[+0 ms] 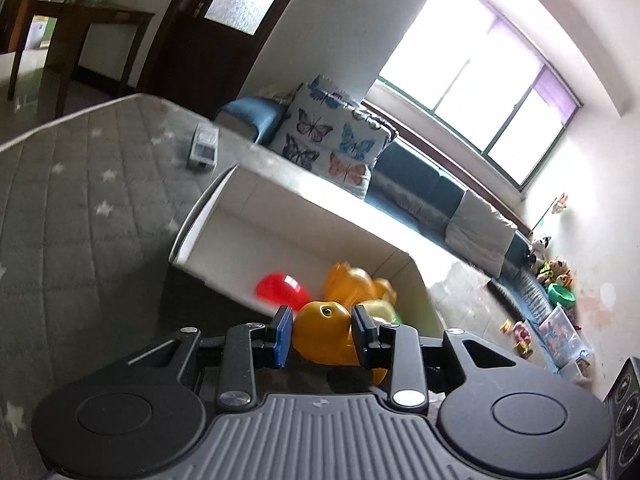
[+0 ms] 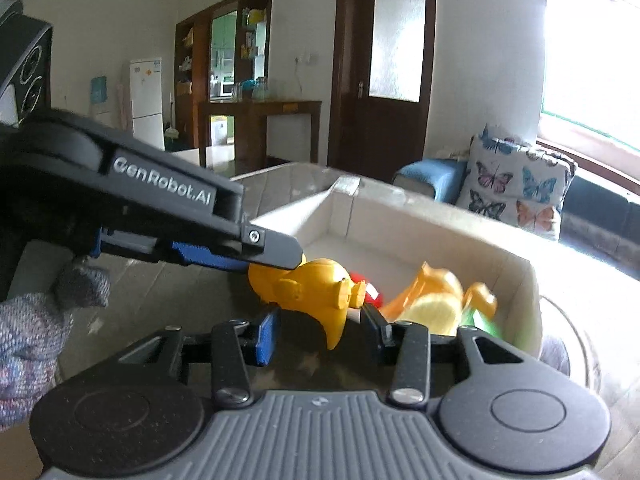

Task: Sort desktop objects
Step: 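Lift the duck into the box and open the right tool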

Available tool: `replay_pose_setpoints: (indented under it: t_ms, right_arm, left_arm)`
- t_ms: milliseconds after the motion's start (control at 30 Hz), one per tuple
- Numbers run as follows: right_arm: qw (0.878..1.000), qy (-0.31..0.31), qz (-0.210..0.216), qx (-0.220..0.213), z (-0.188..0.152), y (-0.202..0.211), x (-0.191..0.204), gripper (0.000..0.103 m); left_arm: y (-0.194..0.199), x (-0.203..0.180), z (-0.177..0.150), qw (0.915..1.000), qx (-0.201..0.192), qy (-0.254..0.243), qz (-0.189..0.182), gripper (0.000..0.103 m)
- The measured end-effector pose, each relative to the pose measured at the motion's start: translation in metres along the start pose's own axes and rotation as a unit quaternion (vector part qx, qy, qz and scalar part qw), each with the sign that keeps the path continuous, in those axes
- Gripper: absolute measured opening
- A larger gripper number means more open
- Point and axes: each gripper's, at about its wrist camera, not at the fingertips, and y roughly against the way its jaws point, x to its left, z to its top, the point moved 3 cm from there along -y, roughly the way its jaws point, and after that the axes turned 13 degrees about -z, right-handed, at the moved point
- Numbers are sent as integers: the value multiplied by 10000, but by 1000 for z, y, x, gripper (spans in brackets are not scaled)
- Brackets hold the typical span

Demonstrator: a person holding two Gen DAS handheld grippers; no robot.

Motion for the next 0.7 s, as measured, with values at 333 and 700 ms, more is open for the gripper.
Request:
replay_pose_setpoints:
  t_ms: [333,700]
  right_arm:
    - [9984,147,244,496,35,-61,-29,44]
    - [9882,598,645,1256,30,-107,-24,45]
  left_arm:
    - [-55,20,36,9992,340,175,99,34]
    - [-81,53,36,9940,883,571,302,34]
